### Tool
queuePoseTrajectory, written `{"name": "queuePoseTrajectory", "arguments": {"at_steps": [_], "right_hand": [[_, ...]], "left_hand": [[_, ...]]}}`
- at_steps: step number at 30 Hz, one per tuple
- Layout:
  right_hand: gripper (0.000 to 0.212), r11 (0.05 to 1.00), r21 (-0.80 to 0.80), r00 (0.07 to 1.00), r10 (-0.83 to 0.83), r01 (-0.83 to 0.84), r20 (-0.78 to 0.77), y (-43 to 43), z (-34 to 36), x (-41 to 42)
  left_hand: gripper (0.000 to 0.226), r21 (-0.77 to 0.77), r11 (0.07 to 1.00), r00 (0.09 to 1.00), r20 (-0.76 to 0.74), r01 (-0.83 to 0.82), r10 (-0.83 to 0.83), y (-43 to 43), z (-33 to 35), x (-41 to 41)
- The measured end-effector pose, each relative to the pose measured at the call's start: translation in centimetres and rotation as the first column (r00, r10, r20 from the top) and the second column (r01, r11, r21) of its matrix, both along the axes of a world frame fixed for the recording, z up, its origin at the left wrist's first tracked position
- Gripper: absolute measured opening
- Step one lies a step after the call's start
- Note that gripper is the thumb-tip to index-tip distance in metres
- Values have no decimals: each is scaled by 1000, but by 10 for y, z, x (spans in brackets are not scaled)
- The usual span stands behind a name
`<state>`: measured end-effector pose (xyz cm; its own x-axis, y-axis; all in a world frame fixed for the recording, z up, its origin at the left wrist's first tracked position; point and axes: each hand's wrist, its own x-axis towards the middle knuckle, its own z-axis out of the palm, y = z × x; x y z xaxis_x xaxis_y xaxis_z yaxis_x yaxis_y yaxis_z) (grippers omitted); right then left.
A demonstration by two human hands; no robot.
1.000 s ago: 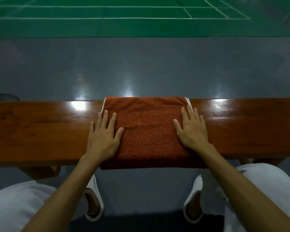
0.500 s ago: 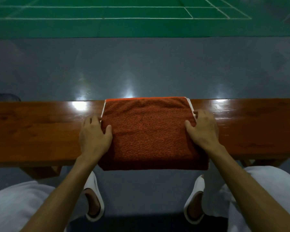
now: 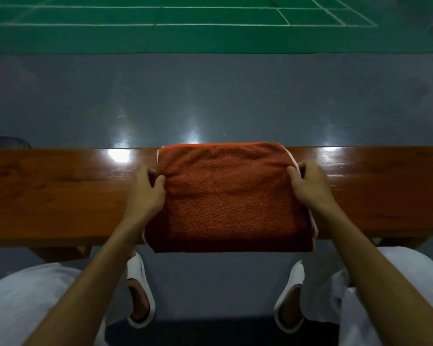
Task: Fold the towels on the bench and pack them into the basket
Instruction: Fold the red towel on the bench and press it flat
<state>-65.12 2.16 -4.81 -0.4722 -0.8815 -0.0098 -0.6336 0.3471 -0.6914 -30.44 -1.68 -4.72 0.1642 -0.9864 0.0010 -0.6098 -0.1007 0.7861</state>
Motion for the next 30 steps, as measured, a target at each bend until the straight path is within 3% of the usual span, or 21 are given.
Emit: {"name": "queuePoseTrajectory", "arguments": {"at_steps": [2, 5, 9, 14, 21, 24, 30], "right_hand": [[18, 998, -43, 979, -28, 38, 200, 1, 8, -1], [37, 997, -45, 890, -34, 61, 455, 9, 14, 0], [58, 996, -69, 845, 82, -53, 528, 14, 16, -4], [43, 977, -96, 877, 213, -191, 430, 18, 17, -7], [42, 949, -254, 931, 253, -187, 263, 18, 25, -15], [42, 931, -299, 941, 274, -209, 197, 19, 34, -20], [32, 914, -295, 959, 251, -280, -133, 22, 47, -25]], "left_hand": [[9, 81, 997, 977, -211, -21, 37, -2, 7, 5], [29, 205, 979, 930, -354, -23, 96, -2, 11, 14], [43, 264, 962, 904, -424, 65, 56, -2, 12, 29], [49, 229, 912, 887, -401, 341, -231, -1, 13, 41], [40, 17, 966, 915, -326, 259, -240, 0, 24, 41], [38, -110, 960, 939, -205, 259, -277, 2, 34, 41], [29, -283, 928, 970, 82, 242, -228, 11, 47, 38]]}}
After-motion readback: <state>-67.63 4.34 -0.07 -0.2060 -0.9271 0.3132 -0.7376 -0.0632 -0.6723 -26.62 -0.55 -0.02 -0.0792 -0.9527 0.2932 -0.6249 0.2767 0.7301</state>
